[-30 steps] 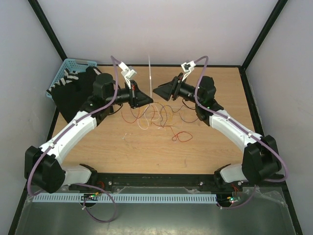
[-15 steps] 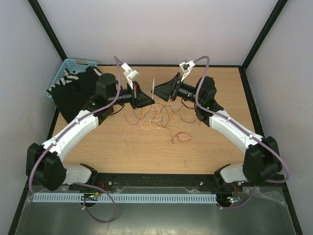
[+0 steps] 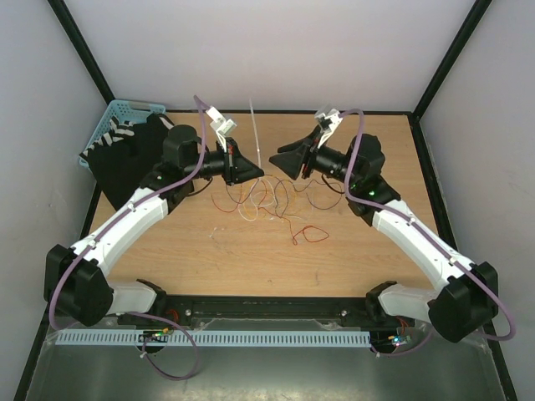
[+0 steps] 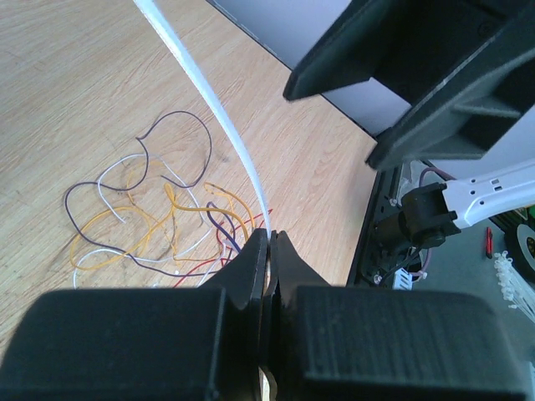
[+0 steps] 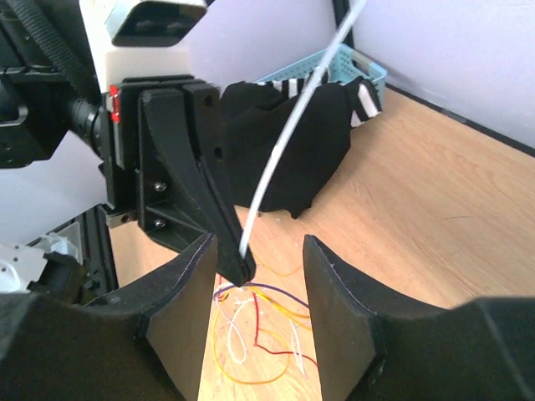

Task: Zip-tie the wires
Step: Adjust the ribbon.

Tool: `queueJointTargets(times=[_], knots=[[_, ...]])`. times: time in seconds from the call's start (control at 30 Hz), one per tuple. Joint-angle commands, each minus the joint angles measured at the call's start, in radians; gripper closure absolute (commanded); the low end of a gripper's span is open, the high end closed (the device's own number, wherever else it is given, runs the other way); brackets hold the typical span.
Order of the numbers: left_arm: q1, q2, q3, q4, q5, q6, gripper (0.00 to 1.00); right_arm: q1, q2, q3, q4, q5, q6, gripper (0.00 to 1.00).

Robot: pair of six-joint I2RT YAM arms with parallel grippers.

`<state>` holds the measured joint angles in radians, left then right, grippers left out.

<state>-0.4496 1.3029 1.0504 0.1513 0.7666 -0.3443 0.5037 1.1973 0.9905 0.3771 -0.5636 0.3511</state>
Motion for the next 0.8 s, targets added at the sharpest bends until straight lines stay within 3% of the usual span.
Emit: queueJointTargets(times=[0.0,0.4,0.77], knots=[[-0.004,-0.022,0.039,0.049,0.022,-0.006,1.00,0.030,0.022,-0.004,0.046,-0.087,-0.002,0.45],[-0.013,-0.008,0.045,0.060,0.040,-0.011,1.00,0.069,0.122,0.036,0.138,-0.120,0.036,0.48],[-0.014,-0.005,0.042,0.065,0.042,-0.015,1.00,0.066,0.101,0.049,0.153,-0.082,0.022,0.50]])
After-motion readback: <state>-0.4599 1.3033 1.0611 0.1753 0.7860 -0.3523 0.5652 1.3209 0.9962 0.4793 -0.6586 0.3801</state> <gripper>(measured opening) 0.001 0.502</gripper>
